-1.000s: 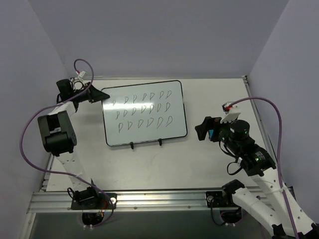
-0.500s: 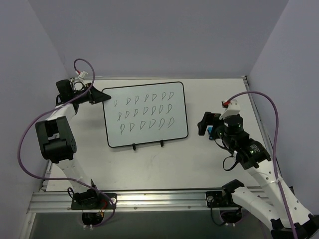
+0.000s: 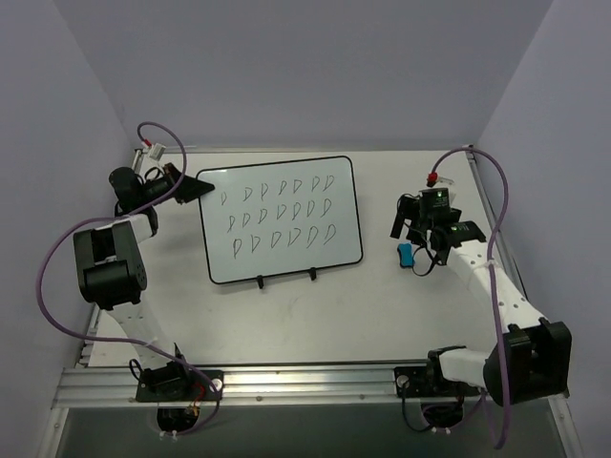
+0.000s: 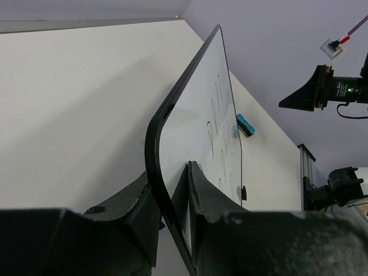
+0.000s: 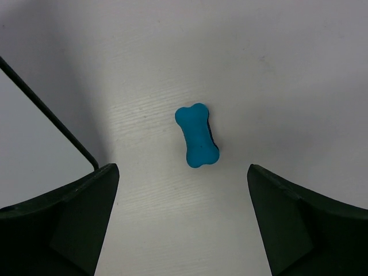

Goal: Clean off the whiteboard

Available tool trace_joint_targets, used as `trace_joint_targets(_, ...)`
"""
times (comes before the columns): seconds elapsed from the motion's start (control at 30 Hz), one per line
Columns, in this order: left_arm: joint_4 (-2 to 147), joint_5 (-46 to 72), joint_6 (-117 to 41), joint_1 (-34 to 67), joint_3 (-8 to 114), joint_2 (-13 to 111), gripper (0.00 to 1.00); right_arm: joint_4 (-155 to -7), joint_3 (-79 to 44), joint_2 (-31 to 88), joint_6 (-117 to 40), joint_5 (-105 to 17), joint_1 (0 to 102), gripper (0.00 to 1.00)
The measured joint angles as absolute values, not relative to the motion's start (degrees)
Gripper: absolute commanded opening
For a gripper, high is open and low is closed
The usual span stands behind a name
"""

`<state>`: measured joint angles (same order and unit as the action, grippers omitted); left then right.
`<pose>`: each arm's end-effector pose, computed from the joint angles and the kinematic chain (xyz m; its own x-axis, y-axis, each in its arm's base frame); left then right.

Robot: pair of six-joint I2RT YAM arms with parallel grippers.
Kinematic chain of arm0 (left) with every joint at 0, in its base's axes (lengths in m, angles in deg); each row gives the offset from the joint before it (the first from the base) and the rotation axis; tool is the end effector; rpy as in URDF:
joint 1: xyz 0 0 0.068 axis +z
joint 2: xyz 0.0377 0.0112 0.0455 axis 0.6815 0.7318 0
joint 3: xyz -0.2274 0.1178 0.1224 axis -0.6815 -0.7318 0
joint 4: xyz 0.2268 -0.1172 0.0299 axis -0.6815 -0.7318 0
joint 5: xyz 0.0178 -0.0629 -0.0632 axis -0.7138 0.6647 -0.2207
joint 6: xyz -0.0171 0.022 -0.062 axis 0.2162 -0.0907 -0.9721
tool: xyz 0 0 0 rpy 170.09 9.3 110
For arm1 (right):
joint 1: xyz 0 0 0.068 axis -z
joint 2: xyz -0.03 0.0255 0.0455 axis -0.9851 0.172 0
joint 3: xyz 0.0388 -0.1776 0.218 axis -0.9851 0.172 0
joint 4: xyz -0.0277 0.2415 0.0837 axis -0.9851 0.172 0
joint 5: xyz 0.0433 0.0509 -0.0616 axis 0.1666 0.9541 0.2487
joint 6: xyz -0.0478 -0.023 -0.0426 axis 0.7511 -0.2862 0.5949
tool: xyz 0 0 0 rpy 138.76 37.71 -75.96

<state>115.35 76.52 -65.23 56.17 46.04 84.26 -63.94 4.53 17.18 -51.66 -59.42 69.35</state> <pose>0.4204 0.0454 0.2425 -0.5330 -0.3240 -0.7816 0.6674 0.4067 -0.6238 0.2746 0.0451 0.2924 -0.5350 0.2460 -0.8082 0.1105 0.9688 0.2218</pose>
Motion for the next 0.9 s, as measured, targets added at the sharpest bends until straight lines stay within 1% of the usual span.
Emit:
trace_joint_targets(0.07, 124.1, 76.7, -70.5, 56.6, 44.6, 85.9, 0.02, -64.0, 3.8, 19.6, -51.3, -59.7, 70.2, 0.88)
trace_joint_targets(0.1, 126.9, 76.7, -72.4, 56.7, 44.3, 86.7, 0.02, -64.0, 3.3, 20.8, -50.9, -59.7, 70.7, 0.83)
trace_joint_targets(0.13, 129.4, 76.6, -74.1, 56.9, 44.0, 87.3, 0.02, -64.2, 2.8, 22.2, -50.7, -59.7, 71.1, 0.82)
trace_joint_targets(0.17, 131.8, 76.6, -75.5, 57.0, 43.5, 87.7, 0.02, -64.3, 2.3, 24.1, -50.5, -59.8, 71.6, 0.79)
trace_joint_targets(0.23, 135.1, 76.4, -77.3, 57.2, 42.7, 87.9, 0.02, -64.3, 1.3, 28.0, -50.0, -59.7, 72.8, 0.77)
trace_joint_targets(0.3, 137.8, 76.2, -78.3, 57.1, 42.1, 87.9, 0.02, -64.4, 0.6, 32.1, -49.4, -59.6, 73.6, 0.72)
trace_joint_targets(0.33, 138.7, 76.1, -78.7, 57.1, 41.9, 87.9, 0.02, -64.5, 0.4, 34.2, -49.2, -59.3, 73.9, 0.69)
trace_joint_targets(0.47, 140.9, 75.3, -79.3, 57.1, 40.7, 87.9, 0.02, -64.4, 0.4, 40.5, -48.3, -58.0, 74.5, 0.68)
trace_joint_targets(0.6, 142.0, 74.1, -79.3, 57.1, 39.4, 87.9, 0.02, -64.4, 0.4, 42.4, -47.8, -57.2, 74.5, 0.63)
trace_joint_targets(0.67, 142.3, 73.9, -79.4, 57.1, 39.2, 87.9, 0.02, -64.5, 0.4, 42.4, -47.7, -56.8, 74.5, 0.58)
trace_joint_targets(0.7, 142.4, 73.9, -79.4, 57.1, 39.2, 87.9, 0.02, -64.5, 0.4, 42.5, -47.6, -56.6, 74.5, 0.57)
trace_joint_targets(0.73, 142.5, 73.9, -79.4, 57.1, 39.2, 87.9, 0.02, -64.6, 0.4, 42.5, -47.5, -56.4, 74.5, 0.54)
trace_joint_targets(0.77, 142.6, 73.9, -79.4, 57.1, 39.2, 87.9, 0.02, -64.7, 0.4, 42.6, -47.5, -56.1, 74.5, 0.48)
trace_joint_targets(0.9, 142.8, 73.9, -79.4, 57.1, 39.2, 87.9, 0.02, -65.0, 0.4, 43.4, -47.2, -55.7, 74.5, 0.48)
